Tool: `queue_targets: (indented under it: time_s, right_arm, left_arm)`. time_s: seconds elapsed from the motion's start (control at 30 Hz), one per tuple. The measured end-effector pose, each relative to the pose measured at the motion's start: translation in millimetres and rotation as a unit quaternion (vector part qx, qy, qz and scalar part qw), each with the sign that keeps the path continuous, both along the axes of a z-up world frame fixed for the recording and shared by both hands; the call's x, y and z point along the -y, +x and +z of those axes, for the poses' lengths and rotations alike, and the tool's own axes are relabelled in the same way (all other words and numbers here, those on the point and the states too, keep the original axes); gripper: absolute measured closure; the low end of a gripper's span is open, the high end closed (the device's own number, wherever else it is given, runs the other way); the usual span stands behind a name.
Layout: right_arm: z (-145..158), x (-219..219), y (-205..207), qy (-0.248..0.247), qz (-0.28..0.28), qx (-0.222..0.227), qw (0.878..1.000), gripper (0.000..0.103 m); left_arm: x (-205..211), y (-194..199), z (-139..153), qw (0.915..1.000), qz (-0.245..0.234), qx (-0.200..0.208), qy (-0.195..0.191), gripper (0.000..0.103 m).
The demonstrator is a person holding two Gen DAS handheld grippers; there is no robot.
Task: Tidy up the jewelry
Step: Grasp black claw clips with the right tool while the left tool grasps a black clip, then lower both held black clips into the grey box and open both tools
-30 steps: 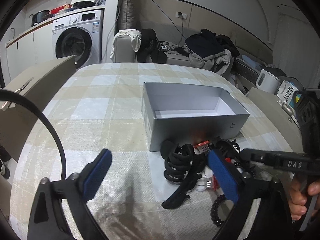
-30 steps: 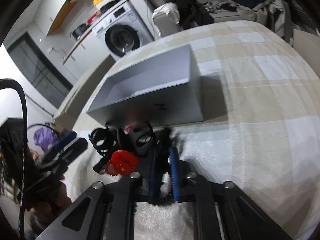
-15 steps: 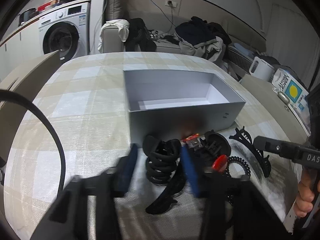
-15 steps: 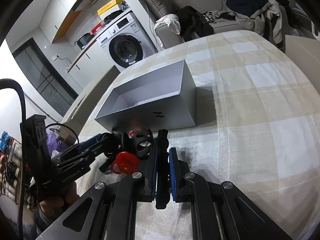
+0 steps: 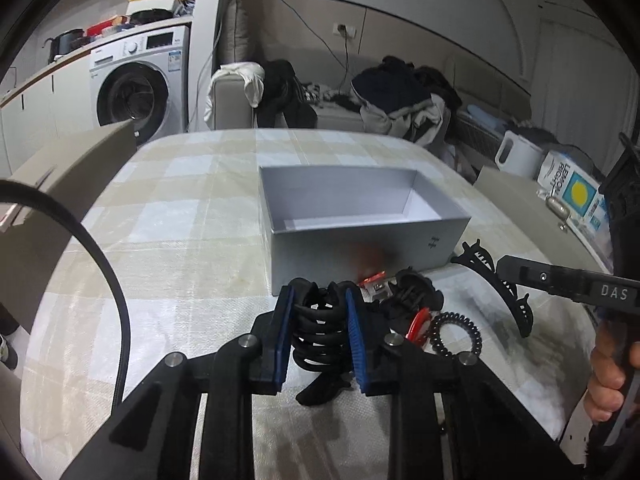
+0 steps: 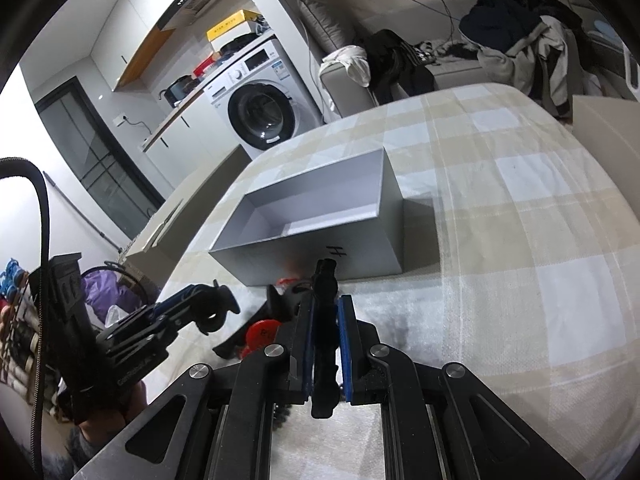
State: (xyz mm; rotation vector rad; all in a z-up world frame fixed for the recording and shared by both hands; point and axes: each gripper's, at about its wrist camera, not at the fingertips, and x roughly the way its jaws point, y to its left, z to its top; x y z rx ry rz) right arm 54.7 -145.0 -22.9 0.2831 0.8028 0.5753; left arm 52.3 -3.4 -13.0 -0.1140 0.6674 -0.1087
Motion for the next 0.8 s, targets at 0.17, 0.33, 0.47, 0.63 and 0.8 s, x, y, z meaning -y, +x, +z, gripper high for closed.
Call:
queue_targets:
  time_s: [0.17, 0.33, 0.47, 0.63, 0.8]
  right_arm:
    - [10.6, -0.7, -2.9, 0.003, 0.000, 0.019, 1.000, 0.093]
    - [20.1, 2.9, -1.3, 0.014, -0.004, 0.033, 0.999, 0.093]
    - [27.1, 5.1, 4.7, 0.019, -0.006, 0.044, 0.999, 0.093]
    - [33.0, 7.5, 19.0, 0.033, -0.015, 0.047, 0.998, 0.093]
    - [32.4, 13.8, 37.9, 0.077, -0.021, 0.025, 0.996, 0.093]
  left_arm:
    - [-2.9, -7.0, 15.2, 0.9995, 0.005, 0.030, -0.007, 0.083]
    - [-3.0, -3.5, 25.3, 0.9985, 0.010, 0.054, -0.011, 0.083]
    - [-3.1, 0.5, 29.0, 0.9977, 0.010, 0.066, -0.014, 0.083]
    - [-3.3, 10.7, 31.0, 0.9973, 0.008, 0.071, -0.016, 0.083]
    - [-6.7, 23.0, 28.4, 0.9975, 0.002, 0.065, -0.027, 0.083]
